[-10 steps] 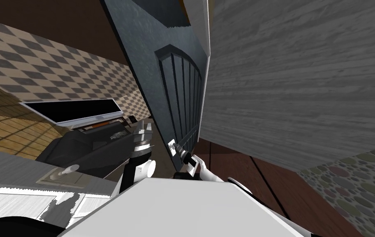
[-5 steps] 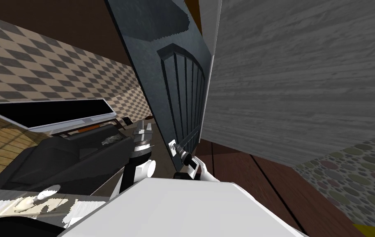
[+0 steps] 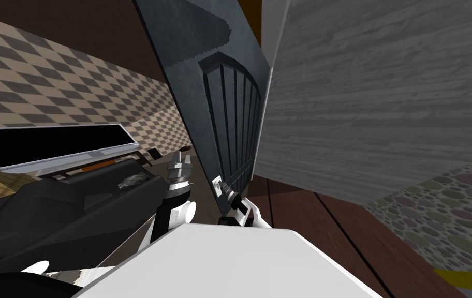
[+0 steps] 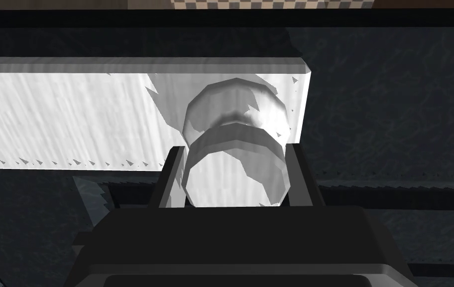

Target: Push the door open

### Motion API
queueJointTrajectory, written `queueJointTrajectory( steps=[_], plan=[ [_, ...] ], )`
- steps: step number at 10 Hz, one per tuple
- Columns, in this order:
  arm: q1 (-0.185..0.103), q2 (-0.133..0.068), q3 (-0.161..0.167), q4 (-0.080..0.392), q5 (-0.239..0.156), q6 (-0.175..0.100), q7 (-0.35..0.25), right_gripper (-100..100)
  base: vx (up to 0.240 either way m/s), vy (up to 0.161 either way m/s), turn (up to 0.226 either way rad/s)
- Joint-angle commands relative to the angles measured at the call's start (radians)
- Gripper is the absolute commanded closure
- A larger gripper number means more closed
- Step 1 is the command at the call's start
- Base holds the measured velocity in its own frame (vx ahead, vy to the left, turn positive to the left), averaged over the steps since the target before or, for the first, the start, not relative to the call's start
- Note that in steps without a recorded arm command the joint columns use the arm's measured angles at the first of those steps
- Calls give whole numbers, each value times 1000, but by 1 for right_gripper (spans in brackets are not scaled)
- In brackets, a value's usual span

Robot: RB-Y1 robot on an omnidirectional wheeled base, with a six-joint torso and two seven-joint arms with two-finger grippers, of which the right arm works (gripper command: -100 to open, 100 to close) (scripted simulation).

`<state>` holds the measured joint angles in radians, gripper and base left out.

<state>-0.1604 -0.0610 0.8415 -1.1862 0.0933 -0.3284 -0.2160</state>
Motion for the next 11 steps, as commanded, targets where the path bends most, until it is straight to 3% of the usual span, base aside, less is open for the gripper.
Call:
queueJointTrajectory(
  steps=[1, 11],
  plan=[
    [19, -5, -13, 4, 16, 3, -3, 100, 48, 115, -80],
    [61, 8, -36, -22, 64, 12, -11, 100, 32, 68, -43]
  ],
)
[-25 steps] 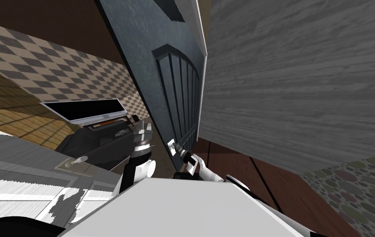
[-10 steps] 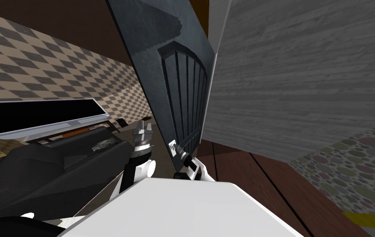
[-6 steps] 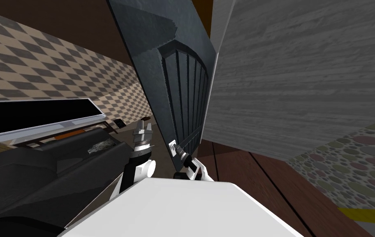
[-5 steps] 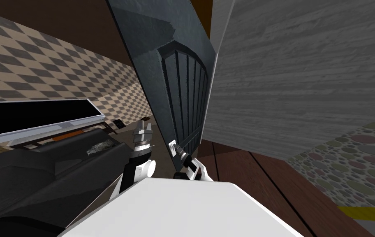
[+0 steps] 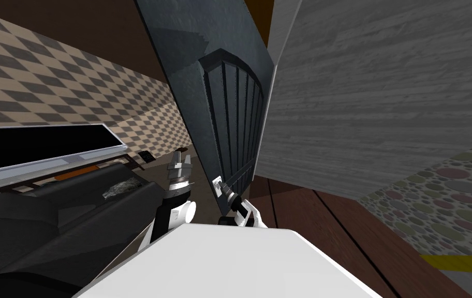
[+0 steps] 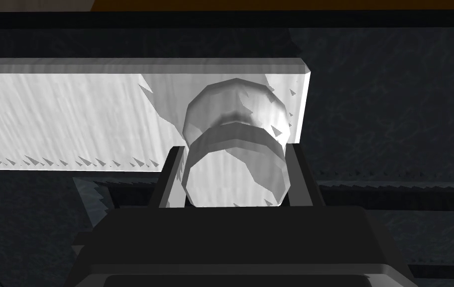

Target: Push the door open

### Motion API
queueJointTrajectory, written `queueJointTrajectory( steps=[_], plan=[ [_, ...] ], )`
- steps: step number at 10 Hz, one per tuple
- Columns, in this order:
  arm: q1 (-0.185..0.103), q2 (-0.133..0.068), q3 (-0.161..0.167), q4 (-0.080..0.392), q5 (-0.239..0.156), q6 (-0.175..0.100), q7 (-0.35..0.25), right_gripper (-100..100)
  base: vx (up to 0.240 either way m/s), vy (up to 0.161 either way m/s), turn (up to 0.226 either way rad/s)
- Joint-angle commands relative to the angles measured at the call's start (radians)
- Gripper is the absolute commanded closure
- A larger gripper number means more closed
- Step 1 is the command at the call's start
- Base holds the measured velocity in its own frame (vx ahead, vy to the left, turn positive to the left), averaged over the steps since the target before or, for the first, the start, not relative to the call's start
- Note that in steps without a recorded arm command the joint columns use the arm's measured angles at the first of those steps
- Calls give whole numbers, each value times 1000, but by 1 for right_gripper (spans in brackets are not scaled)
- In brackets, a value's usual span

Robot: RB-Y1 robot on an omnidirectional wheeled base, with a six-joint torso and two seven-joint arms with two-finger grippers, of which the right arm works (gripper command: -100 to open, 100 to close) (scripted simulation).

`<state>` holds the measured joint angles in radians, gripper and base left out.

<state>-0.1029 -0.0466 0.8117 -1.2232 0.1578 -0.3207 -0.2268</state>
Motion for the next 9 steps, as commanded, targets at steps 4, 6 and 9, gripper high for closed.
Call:
queueJointTrajectory(
  steps=[4, 6, 9],
  plan=[
    [11, -3, -11, 10, 9, 6, -2, 100, 4, 15, -16],
    [11, -3, -11, 10, 9, 6, -2, 100, 12, 11, 6],
    [19, 0, -15, 5, 18, 8, -4, 100, -7, 15, -37]
  ],
)
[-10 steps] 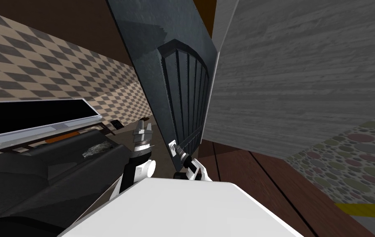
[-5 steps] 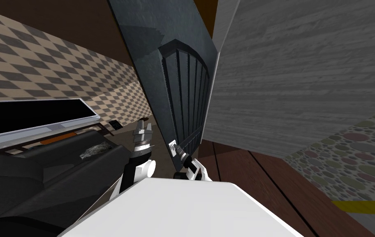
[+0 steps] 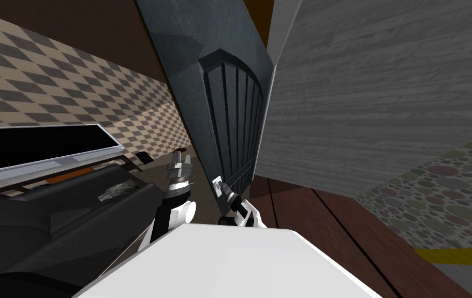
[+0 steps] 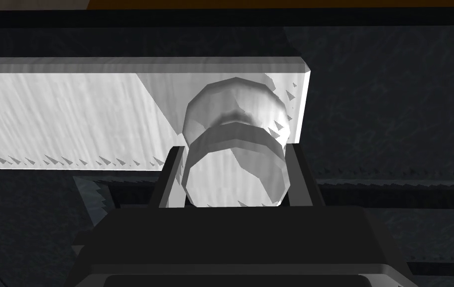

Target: Push the door open

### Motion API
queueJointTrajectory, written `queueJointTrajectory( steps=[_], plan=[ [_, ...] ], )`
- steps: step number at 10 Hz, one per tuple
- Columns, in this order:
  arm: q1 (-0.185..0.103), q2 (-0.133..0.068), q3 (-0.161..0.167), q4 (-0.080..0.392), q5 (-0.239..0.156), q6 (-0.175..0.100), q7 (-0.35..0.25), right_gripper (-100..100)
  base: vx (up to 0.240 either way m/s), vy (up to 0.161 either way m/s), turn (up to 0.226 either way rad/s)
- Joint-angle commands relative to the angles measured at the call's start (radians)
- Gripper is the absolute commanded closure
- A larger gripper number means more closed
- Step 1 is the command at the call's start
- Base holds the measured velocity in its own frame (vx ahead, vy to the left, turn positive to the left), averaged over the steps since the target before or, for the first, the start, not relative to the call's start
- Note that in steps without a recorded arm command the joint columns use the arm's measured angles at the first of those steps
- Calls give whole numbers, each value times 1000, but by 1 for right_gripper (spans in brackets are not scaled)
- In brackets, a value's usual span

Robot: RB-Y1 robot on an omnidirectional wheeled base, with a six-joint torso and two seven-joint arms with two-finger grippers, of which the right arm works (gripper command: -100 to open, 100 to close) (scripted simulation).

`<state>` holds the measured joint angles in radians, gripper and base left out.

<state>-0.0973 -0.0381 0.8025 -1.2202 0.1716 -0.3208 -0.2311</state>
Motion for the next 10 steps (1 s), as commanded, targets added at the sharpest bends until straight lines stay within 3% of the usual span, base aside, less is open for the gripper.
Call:
queueJointTrajectory(
  steps=[1, 10],
  plan=[
    [13, -8, -6, 2, 4, 8, 0, 100, 23, 39, -17],
    [36, 3, -19, -13, 31, 13, -4, 100, 14, 31, -24]
  ],
)
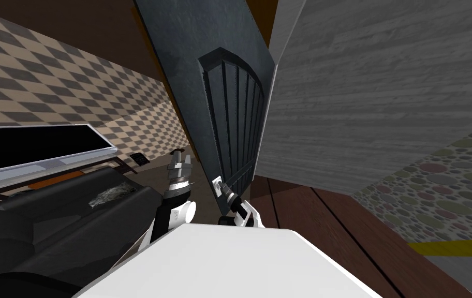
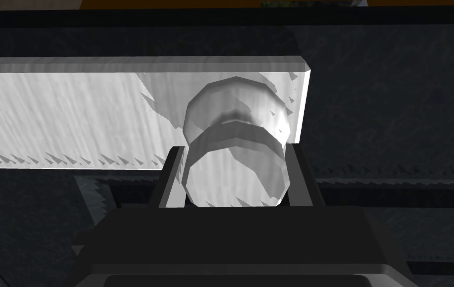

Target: Push the door open

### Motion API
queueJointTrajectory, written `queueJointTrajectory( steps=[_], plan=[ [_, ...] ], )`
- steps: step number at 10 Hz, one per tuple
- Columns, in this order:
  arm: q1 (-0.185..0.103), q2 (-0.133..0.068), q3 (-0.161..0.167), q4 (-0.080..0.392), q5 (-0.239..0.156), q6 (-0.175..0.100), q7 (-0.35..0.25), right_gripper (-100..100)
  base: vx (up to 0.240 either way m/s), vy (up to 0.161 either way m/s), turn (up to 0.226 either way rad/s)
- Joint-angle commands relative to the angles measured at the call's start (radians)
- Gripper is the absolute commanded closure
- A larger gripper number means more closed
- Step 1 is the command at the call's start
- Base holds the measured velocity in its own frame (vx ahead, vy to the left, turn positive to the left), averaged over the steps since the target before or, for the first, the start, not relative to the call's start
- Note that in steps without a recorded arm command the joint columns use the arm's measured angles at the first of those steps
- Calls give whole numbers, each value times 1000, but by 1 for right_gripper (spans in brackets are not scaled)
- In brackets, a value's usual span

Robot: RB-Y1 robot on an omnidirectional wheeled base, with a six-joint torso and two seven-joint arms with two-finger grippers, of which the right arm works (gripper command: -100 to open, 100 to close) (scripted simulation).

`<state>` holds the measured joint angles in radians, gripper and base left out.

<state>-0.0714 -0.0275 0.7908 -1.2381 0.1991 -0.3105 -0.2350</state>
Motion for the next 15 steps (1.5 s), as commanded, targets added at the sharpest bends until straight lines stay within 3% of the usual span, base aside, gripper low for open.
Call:
queueJointTrajectory(
  steps=[1, 9, 13, 14, 15],
  plan=[
    [10, -8, -8, 5, 4, 3, 0, 100, 41, 66, -27],
    [55, 22, -33, -23, 57, 13, -10, 100, 33, 84, -73],
    [87, 53, -51, -44, 94, 20, -16, 100, 39, 148, -128],
    [83, 48, -48, -40, 90, 20, -14, 100, 20, 82, -37],
    [80, 22, -70, -38, 85, 20, -10, 100, 56, 132, -27]
  ],
)
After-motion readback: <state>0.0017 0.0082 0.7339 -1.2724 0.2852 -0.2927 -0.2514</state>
